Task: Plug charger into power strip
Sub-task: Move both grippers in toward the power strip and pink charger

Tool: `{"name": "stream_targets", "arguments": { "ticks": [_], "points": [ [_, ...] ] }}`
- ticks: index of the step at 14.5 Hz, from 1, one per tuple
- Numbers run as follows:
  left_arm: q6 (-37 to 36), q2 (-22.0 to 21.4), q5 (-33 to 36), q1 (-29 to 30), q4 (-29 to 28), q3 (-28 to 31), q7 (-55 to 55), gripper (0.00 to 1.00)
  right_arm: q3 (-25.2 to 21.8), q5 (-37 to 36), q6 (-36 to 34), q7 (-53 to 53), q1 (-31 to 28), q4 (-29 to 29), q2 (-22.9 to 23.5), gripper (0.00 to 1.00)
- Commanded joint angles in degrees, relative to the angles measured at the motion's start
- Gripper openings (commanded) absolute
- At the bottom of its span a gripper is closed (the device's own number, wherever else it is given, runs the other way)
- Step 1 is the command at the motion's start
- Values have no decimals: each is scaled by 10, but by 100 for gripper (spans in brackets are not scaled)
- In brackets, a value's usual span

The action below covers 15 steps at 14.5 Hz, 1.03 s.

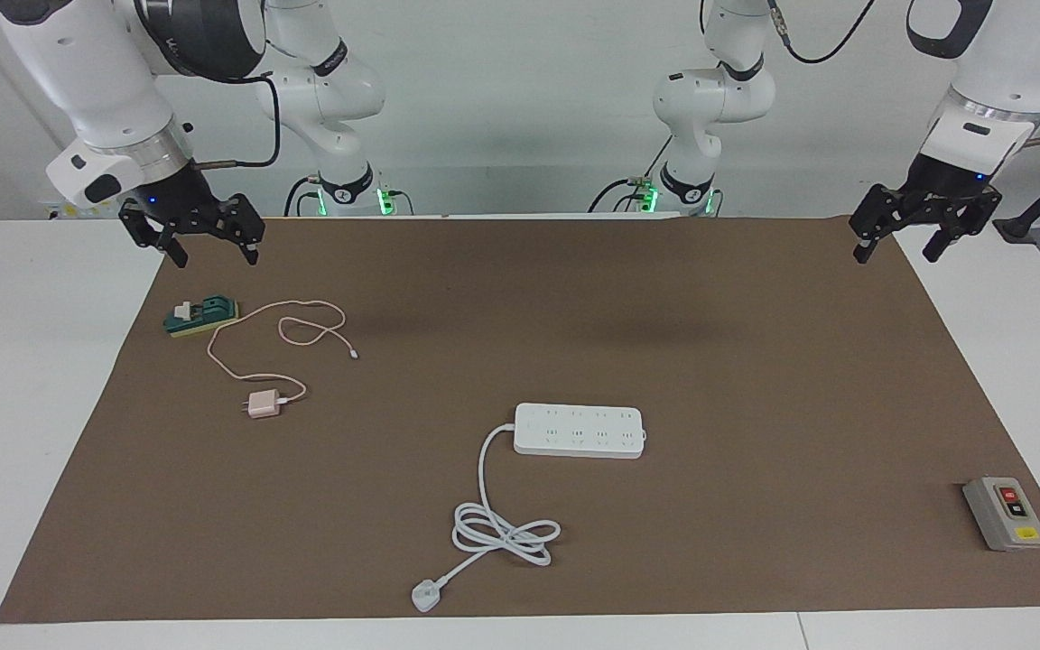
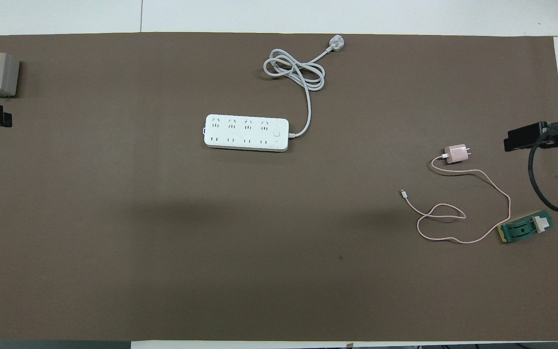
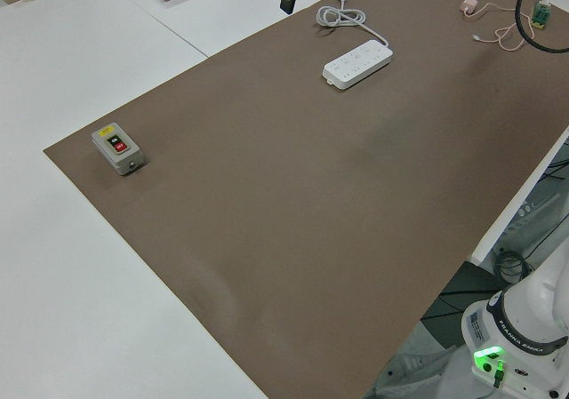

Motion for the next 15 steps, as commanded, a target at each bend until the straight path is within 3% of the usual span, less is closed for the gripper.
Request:
{"name": "stream_targets", "arguments": {
  "ticks": [1, 2, 5, 8, 11, 15],
  "points": [
    [-5, 7, 1, -2, 10, 3, 4, 100, 14, 2, 32, 4, -13, -7, 0, 100],
    [-10, 8, 1, -1, 11, 4, 2, 100, 15, 9, 34, 19, -34, -20, -6, 100],
    [-37, 9, 2, -4, 11, 4, -13, 100, 18, 28, 31, 209, -15, -39, -5, 100],
    [-66, 9, 2, -5, 12, 4, -21, 100, 17, 71, 30, 316, -19, -58, 5, 100],
    [-98, 8, -2, -7, 13, 2, -86, 100, 17, 103, 9, 446, -35, -68, 30, 100],
    [-105, 7, -4, -6, 13, -22, -183, 100, 17, 120, 30, 665, -44, -75, 56, 100]
  ]
}}
